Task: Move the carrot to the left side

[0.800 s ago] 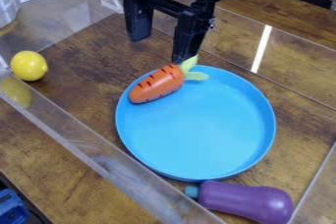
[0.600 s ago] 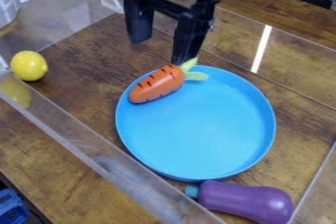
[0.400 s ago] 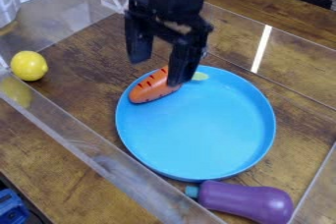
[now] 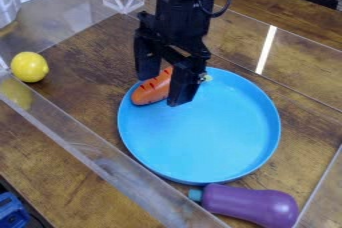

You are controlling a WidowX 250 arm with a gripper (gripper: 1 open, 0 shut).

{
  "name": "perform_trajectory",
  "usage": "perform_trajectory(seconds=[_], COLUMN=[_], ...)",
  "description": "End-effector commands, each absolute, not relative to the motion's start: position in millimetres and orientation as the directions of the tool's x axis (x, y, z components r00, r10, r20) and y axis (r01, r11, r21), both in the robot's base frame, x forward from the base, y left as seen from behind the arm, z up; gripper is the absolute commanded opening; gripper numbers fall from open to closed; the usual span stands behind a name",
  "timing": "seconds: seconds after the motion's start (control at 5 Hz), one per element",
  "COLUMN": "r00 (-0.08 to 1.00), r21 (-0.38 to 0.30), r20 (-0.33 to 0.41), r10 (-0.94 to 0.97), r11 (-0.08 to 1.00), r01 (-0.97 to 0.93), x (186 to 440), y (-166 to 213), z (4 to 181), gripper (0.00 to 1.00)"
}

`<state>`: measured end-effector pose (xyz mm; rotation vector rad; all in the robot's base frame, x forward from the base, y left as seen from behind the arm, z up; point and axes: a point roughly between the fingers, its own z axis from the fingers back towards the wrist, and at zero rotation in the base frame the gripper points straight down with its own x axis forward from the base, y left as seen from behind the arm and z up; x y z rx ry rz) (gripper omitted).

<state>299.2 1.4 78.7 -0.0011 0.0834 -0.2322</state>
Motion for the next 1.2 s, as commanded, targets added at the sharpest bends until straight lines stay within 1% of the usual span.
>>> perform_trajectory(seconds=[0.0,0.4,0.6,1.0], r00=[0.970,0.958,0.954,0.947], r21=[0.000,-0.001,0.000,0.007], r20=[-0.030,-0.004,0.008,0.051], r10=[-0.241,-0.285,-0.300,-0.317], r11=[0.970,0.958,0.954,0.948], r01=[0.241,0.285,0.300,0.317], x=[308,313,315,324], y=[9,14,15,21], z=[86.4,77.3,73.4,70.8], gripper=[1.00,1.00,0.00,0.00])
